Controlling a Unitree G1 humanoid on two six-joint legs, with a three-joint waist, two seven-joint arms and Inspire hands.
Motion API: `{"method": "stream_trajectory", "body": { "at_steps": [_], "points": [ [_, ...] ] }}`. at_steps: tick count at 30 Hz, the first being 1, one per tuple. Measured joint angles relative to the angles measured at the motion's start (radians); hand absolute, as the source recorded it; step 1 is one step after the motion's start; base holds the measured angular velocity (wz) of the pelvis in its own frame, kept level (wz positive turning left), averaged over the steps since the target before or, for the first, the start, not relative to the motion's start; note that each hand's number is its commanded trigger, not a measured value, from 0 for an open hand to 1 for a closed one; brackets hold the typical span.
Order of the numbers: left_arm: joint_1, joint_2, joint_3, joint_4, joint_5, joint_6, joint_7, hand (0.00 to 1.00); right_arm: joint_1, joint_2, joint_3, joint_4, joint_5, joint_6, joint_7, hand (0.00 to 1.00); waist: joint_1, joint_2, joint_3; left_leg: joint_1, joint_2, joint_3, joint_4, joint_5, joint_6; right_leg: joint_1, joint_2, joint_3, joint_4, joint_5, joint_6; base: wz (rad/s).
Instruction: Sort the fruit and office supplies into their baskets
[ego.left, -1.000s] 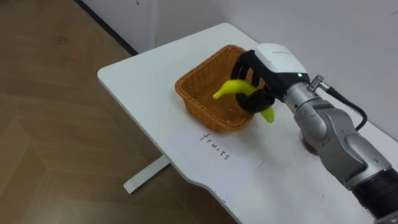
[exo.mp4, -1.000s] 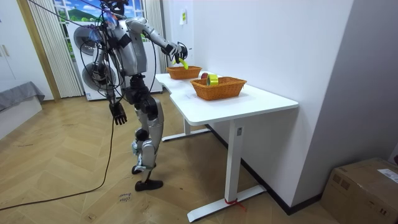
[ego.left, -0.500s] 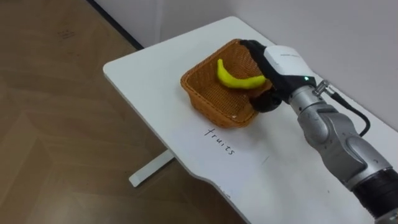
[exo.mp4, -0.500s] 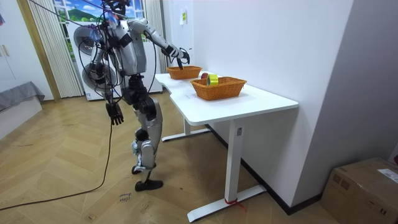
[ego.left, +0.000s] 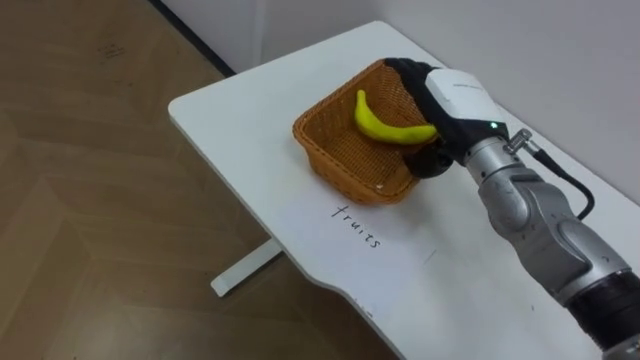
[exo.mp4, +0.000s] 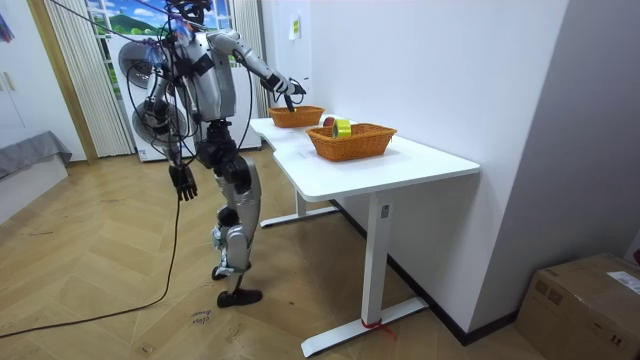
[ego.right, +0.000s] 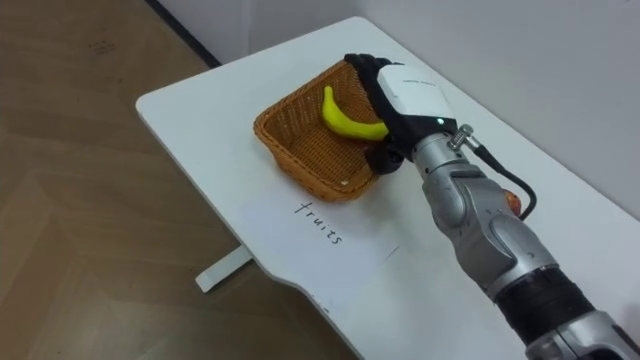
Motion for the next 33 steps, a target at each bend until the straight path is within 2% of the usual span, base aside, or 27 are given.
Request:
{"method": "stream_trajectory", "body": {
  "at_steps": [8,13,21,24,29,31,33],
  "points": [
    [-0.001,0.000,0.000,-0.014,0.000,0.000,0.011,0.00,0.000,-0.002,0.000,-0.006,0.000,0.002,0.014,0.00,-0.013,0.002,-0.0011,0.000,0.000,0.003,0.000,0.000,0.000,0.001,0.000,0.006,0.000,0.000,0.000,0.00],
    [0.000,0.002,-0.003,-0.042,0.000,0.001,0.017,0.00,0.000,-0.004,0.001,-0.008,-0.003,0.003,0.042,0.00,-0.027,0.010,-0.0061,0.003,0.000,0.003,0.000,0.000,0.000,0.003,0.000,0.007,0.000,0.000,0.000,0.00],
    [0.000,0.002,-0.009,-0.048,0.001,0.001,0.019,0.00,0.002,-0.008,0.005,-0.001,-0.006,0.013,0.068,0.00,-0.036,0.012,-0.0056,0.034,0.001,0.009,-0.011,0.000,0.001,0.020,-0.001,0.010,0.000,0.000,0.000,-0.01],
    [0.006,0.002,-0.010,-0.048,0.001,0.001,0.018,0.00,0.004,-0.010,0.004,-0.009,-0.029,0.012,0.069,0.00,-0.053,0.009,-0.0082,0.039,0.000,0.007,-0.015,0.001,0.001,0.030,-0.001,0.012,0.000,0.000,0.000,0.03],
    [0.010,0.004,-0.014,-0.049,0.000,0.001,0.019,0.00,0.012,-0.047,0.004,-0.056,-0.045,0.012,0.090,0.00,-0.081,0.010,-0.0093,0.056,0.000,0.006,-0.018,0.001,0.002,0.044,-0.003,0.016,0.001,0.000,0.000,0.00],
    [0.010,0.004,-0.015,-0.049,0.000,0.000,0.020,0.00,0.020,-0.074,0.003,-0.089,-0.046,0.012,0.097,0.00,-0.088,0.010,-0.0095,0.059,0.000,0.009,-0.018,0.001,0.002,0.044,-0.002,0.031,0.001,0.000,0.000,-0.07],
    [0.010,0.004,-0.013,-0.047,0.001,0.000,0.020,0.00,0.025,-0.077,-0.003,-0.094,-0.057,0.012,0.100,0.00,-0.098,0.013,-0.0087,0.067,0.000,0.010,-0.018,0.001,0.002,0.051,-0.002,0.032,0.000,0.000,0.000,-0.03]
  ]
}}
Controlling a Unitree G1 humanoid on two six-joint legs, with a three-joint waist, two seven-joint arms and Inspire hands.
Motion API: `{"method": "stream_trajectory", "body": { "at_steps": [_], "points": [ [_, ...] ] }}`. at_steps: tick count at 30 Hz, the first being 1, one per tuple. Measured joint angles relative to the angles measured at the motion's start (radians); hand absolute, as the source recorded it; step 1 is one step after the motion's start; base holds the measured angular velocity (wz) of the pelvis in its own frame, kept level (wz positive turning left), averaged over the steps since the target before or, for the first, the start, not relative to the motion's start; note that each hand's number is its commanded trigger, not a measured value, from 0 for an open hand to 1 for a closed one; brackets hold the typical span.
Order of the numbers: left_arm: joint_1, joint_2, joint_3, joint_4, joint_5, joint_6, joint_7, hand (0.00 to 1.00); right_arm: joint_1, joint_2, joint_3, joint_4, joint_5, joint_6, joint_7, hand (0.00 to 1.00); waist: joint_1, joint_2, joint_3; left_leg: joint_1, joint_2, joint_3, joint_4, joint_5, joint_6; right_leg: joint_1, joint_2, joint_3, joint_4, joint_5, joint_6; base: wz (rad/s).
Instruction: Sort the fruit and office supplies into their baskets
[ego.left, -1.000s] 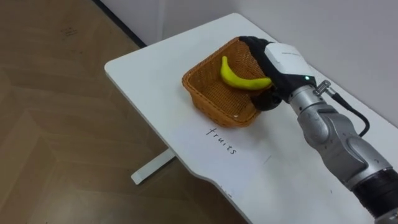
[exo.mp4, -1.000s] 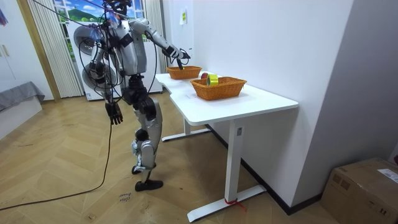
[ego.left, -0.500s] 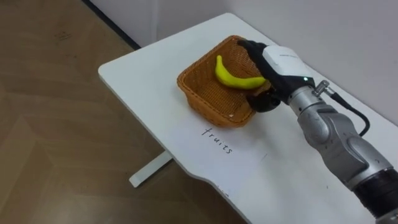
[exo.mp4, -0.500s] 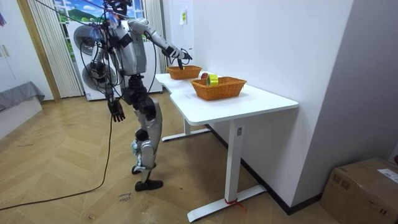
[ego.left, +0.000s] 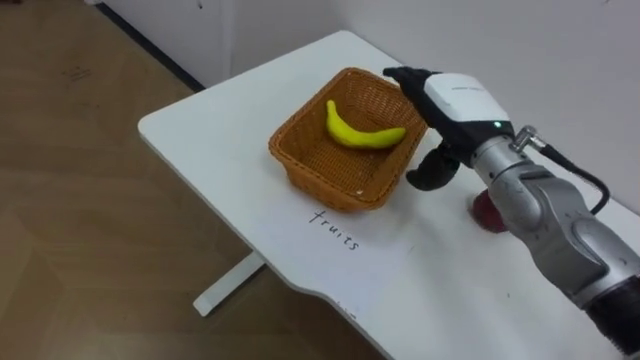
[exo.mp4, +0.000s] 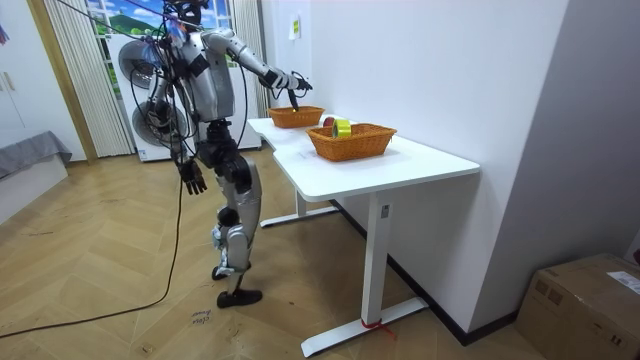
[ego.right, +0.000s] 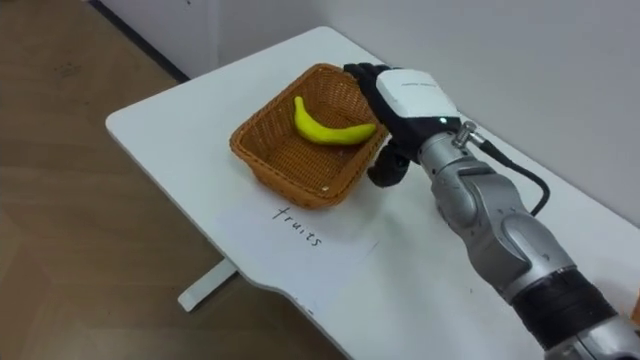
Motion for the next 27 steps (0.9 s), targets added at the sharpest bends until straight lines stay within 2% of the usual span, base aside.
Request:
{"method": "stream_trajectory", "body": {
  "at_steps": [3,5,10,18,24,27],
  "points": [
    [-0.001,-0.003,0.005,0.009,0.000,0.000,0.000,0.00,0.016,0.000,-0.026,-0.021,-0.050,0.001,0.013,0.00,-0.008,0.008,-0.0007,0.006,0.001,0.012,0.002,-0.001,0.001,0.004,-0.001,0.003,0.000,0.000,0.000,-0.08],
    [-0.001,-0.004,0.005,0.009,0.000,0.001,-0.002,0.00,0.016,0.000,-0.046,-0.038,-0.067,0.000,0.016,0.00,-0.009,0.015,0.0022,0.006,0.002,0.017,0.004,-0.001,0.001,0.002,-0.001,0.005,-0.001,0.000,0.000,-0.15],
    [-0.001,-0.005,0.006,0.017,-0.001,0.000,0.002,0.00,0.017,0.000,-0.072,-0.040,-0.068,0.000,0.016,0.00,-0.019,0.030,-0.0063,0.018,0.001,0.025,0.003,-0.001,0.002,0.011,-0.001,0.027,0.000,0.000,0.000,-0.05],
    [0.014,-0.020,0.017,0.016,0.000,0.000,0.001,0.00,0.044,-0.002,-0.156,-0.083,-0.065,-0.001,0.018,0.00,-0.047,0.033,-0.0082,0.024,0.002,0.031,0.004,-0.001,0.002,0.016,-0.002,0.028,-0.001,0.000,0.000,0.00],
    [0.012,-0.023,0.015,0.016,0.000,0.000,0.000,0.00,0.062,-0.002,-0.172,-0.091,-0.052,-0.001,0.018,0.00,-0.066,0.047,-0.0052,0.025,0.002,0.031,0.004,-0.001,0.002,0.018,-0.001,0.026,-0.001,0.000,0.000,0.01],
    [0.015,-0.024,0.015,0.016,-0.001,0.001,0.004,0.00,0.082,-0.002,-0.187,-0.090,0.015,0.001,0.017,0.00,-0.068,0.053,-0.0061,0.027,0.002,0.031,0.002,0.000,0.003,0.019,-0.002,0.028,-0.001,0.000,0.000,0.00]
  ]
}}
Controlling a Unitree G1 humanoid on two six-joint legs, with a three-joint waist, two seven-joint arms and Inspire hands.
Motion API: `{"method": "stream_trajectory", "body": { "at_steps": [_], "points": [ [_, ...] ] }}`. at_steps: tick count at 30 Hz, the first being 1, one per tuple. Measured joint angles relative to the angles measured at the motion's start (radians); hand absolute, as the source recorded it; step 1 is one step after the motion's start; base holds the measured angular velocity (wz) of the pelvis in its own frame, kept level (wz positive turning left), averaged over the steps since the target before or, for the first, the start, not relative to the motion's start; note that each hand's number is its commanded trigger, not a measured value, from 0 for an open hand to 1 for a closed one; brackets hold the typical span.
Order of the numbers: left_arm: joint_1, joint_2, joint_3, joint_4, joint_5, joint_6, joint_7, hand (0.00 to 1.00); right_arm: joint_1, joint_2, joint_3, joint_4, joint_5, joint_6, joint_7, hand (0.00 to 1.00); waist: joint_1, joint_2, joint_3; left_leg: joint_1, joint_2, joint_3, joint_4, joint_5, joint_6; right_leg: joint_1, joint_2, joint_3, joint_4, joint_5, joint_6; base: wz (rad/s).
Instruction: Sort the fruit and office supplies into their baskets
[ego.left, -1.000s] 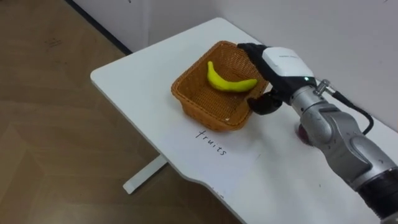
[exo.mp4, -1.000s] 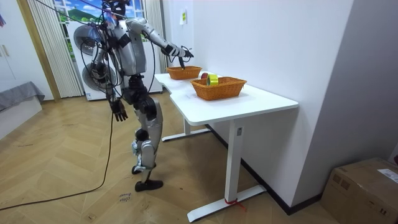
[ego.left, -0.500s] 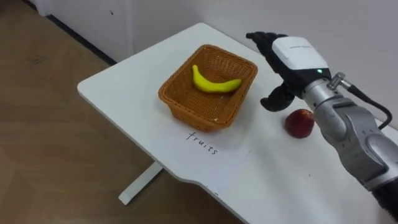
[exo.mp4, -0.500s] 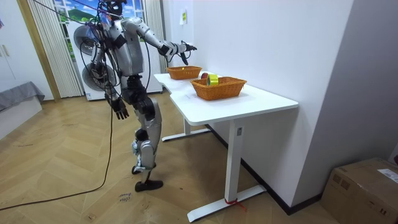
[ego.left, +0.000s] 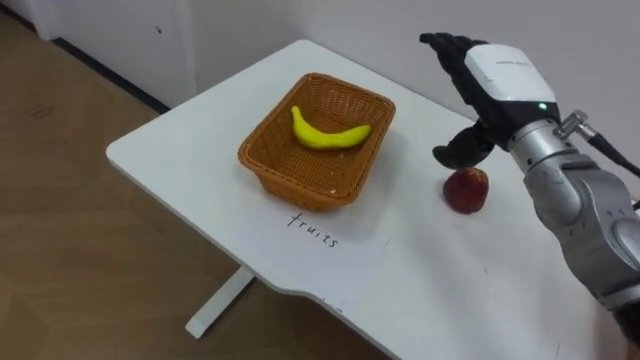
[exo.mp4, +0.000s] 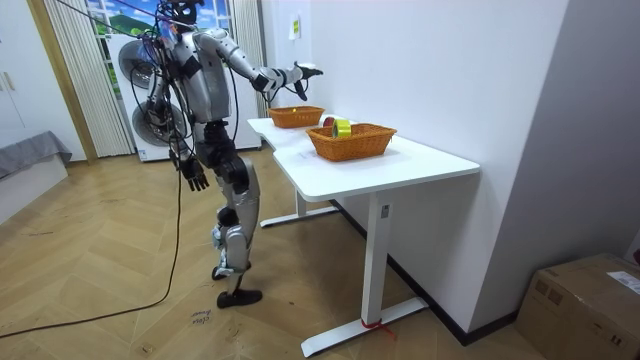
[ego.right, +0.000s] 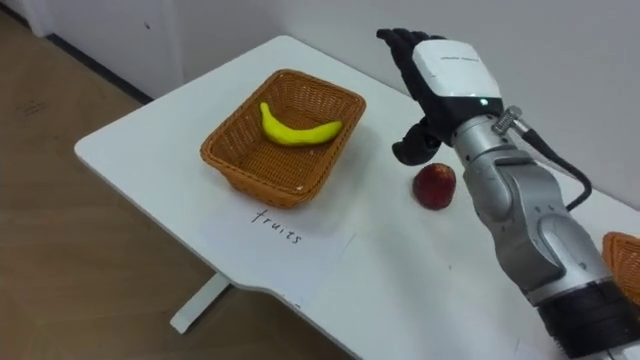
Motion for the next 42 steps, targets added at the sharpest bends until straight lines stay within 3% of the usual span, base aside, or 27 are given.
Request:
{"method": "stream_trajectory", "body": {
  "at_steps": [5,12,16,18,22,26,38,42],
  "points": [
    [0.003,-0.012,0.000,0.002,0.000,0.007,0.003,0.00,0.046,0.001,-0.022,0.015,0.121,0.009,0.001,0.00,0.002,0.005,-0.0008,0.017,-0.001,-0.003,-0.010,0.002,0.002,0.014,-0.002,-0.001,-0.001,0.000,0.000,0.00],
    [0.028,-0.048,-0.001,0.007,0.000,0.020,0.007,0.00,0.092,0.013,-0.105,0.098,0.496,0.020,0.001,0.00,-0.026,0.013,-0.0003,0.046,-0.004,-0.007,-0.016,0.002,0.005,0.048,-0.005,-0.002,0.000,-0.006,0.009,0.05],
    [0.059,-0.060,-0.002,-0.009,0.000,0.025,0.008,0.00,0.115,0.022,-0.145,0.131,0.641,0.020,-0.009,0.00,-0.051,0.038,0.0020,0.039,-0.012,-0.011,0.015,-0.009,0.006,0.056,-0.003,0.000,-0.002,-0.006,0.010,0.03],
    [0.063,-0.060,-0.002,-0.017,0.000,0.028,0.007,0.00,0.120,0.022,-0.153,0.140,0.666,0.020,-0.012,0.00,-0.055,0.050,0.0020,0.036,-0.013,-0.010,0.019,-0.009,0.007,0.054,-0.004,0.002,-0.002,-0.006,0.010,-0.02],
    [0.070,-0.064,-0.003,-0.022,0.000,0.030,0.003,0.00,0.134,0.027,-0.170,0.147,0.687,0.020,-0.021,0.00,-0.053,0.071,-0.0054,0.041,-0.018,0.000,0.020,-0.006,0.011,0.056,-0.011,0.024,-0.003,-0.014,0.008,-0.05],
    [0.087,-0.064,-0.004,-0.021,0.000,0.037,0.003,0.00,0.141,0.061,-0.171,0.184,0.716,0.020,-0.033,0.00,-0.055,0.071,-0.0051,0.048,-0.018,0.007,0.019,-0.005,0.013,0.058,-0.012,0.026,-0.014,-0.018,0.011,-0.02],
    [0.090,-0.050,-0.038,-0.006,-0.021,0.046,0.017,0.00,0.154,0.079,-0.170,0.343,0.829,0.018,-0.062,0.00,-0.055,0.070,-0.0052,0.032,-0.021,-0.005,0.019,-0.008,0.016,0.054,-0.013,0.011,-0.013,-0.018,0.012,0.03],
    [0.089,-0.050,-0.043,0.000,-0.020,0.045,0.024,0.00,0.153,0.079,-0.170,0.386,0.842,0.017,-0.073,0.00,-0.053,0.076,-0.0007,0.027,-0.023,-0.008,0.022,-0.008,0.016,0.052,-0.015,0.002,-0.010,-0.018,0.013,0.03]
  ]
}}
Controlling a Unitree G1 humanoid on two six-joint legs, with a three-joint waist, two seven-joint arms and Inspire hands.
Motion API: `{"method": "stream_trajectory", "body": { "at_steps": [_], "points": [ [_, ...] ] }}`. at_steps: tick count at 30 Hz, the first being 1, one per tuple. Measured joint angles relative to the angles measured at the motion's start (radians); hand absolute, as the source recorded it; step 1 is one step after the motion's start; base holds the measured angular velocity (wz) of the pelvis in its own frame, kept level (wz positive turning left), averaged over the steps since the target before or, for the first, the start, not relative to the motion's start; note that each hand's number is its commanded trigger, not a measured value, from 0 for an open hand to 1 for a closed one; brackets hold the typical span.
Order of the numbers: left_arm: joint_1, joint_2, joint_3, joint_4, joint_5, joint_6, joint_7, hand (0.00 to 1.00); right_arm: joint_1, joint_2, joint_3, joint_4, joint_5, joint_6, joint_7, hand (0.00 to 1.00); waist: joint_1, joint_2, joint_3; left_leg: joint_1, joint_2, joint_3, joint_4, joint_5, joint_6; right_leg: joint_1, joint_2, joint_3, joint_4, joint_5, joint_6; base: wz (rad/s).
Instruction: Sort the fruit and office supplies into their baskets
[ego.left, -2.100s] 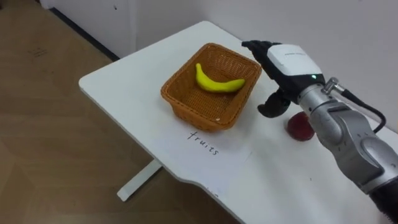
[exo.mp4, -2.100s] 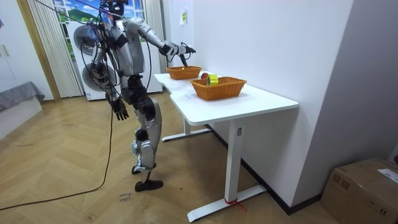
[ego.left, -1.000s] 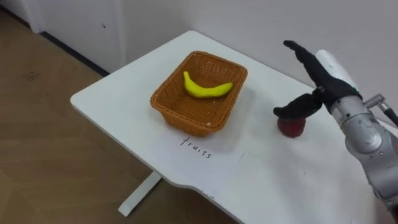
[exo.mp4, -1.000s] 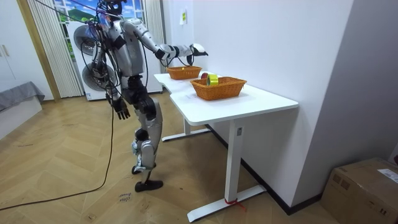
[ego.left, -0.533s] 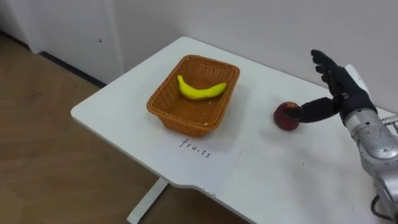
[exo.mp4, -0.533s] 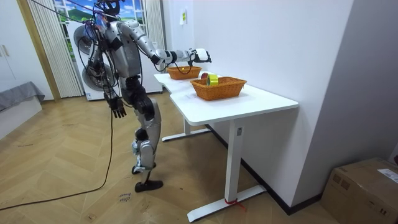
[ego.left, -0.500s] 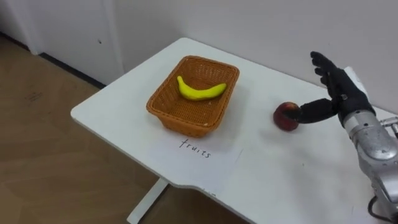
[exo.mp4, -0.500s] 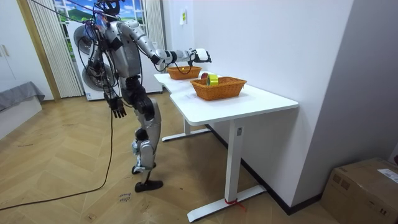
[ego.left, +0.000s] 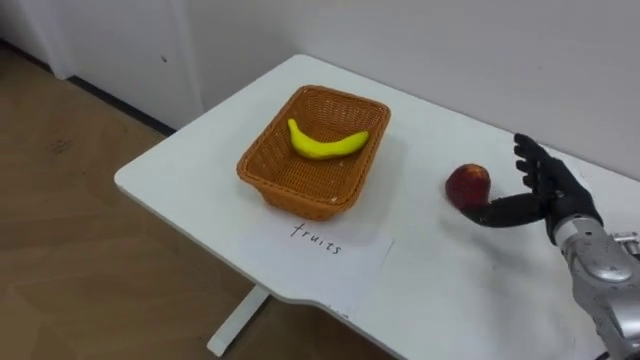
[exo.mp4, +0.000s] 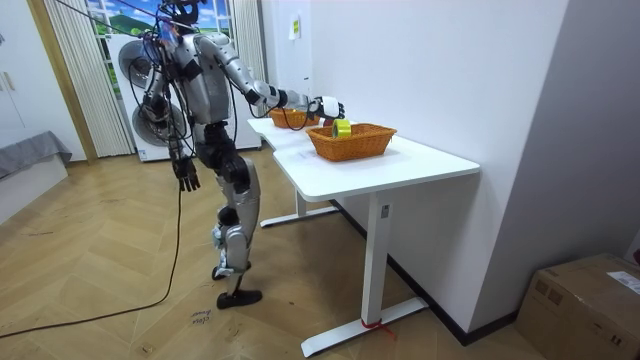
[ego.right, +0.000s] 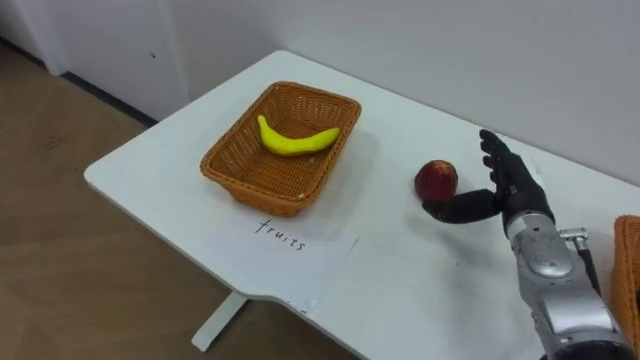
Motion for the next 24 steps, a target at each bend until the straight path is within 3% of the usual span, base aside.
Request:
{"method": "stream_trajectory", "body": {
  "at_steps": [8,17,24],
  "points": [
    [-0.007,0.000,0.000,-0.001,-0.001,-0.006,-0.002,0.00,-0.050,0.000,0.000,0.048,-0.004,0.000,-0.017,0.00,0.003,0.004,0.0033,-0.038,-0.001,-0.001,0.014,0.000,0.000,-0.037,-0.002,-0.002,0.013,-0.004,0.000,0.01],
    [-0.014,0.005,0.000,-0.001,-0.002,-0.010,-0.012,0.00,-0.103,0.000,0.000,0.131,0.009,-0.001,-0.025,0.00,0.000,0.010,-0.0001,-0.102,0.001,-0.002,0.036,0.000,0.000,-0.097,-0.003,-0.002,0.039,-0.004,-0.001,0.02],
    [-0.070,0.009,0.000,-0.001,-0.023,-0.016,-0.021,0.00,-0.203,0.000,0.009,0.244,0.029,-0.001,-0.036,0.00,0.017,0.010,0.0061,-0.174,0.008,0.005,0.067,0.003,-0.002,-0.179,-0.004,0.024,0.084,-0.005,-0.009,-0.04]
  ]
}}
